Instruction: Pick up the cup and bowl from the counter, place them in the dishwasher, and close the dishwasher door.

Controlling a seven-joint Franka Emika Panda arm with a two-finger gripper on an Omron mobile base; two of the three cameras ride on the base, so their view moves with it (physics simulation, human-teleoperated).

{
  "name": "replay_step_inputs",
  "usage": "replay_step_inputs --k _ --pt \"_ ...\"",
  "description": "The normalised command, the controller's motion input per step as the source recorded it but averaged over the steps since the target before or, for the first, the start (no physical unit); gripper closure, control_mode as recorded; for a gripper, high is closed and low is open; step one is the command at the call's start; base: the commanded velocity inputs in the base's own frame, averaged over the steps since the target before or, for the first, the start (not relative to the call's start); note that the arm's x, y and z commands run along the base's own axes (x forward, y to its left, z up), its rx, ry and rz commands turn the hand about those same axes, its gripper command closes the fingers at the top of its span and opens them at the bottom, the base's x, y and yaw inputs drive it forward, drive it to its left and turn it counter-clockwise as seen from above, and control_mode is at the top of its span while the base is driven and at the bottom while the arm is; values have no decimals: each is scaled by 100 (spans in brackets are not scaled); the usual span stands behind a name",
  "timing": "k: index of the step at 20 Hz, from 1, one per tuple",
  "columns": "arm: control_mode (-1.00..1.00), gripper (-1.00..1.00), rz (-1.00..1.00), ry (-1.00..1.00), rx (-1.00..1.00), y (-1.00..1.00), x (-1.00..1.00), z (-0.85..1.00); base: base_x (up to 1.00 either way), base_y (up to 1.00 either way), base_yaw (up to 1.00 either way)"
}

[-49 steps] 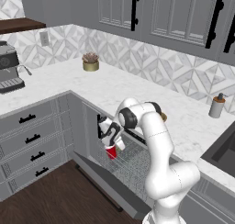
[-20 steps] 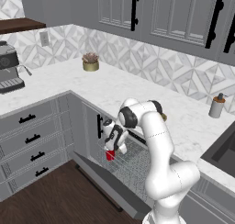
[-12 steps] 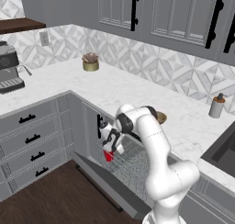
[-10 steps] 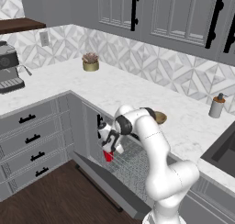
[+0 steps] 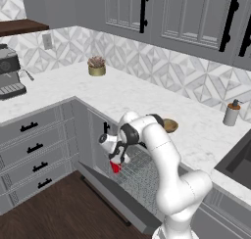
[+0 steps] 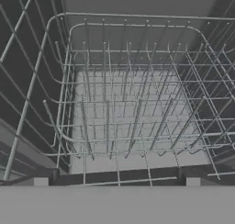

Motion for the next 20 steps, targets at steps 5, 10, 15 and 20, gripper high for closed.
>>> replay_step_inputs --k 5,10,15,20 --pt "-100 -100 1 -17 -9 94 -51 6 0 0 0" --pt "-100 -100 1 -12 -4 83 -59 29 0 0 0" --pt "-100 -100 0 -9 5 16 -57 100 0 0 0" --pt "-100 -100 1 2 16 -21 -32 100 0 0 0"
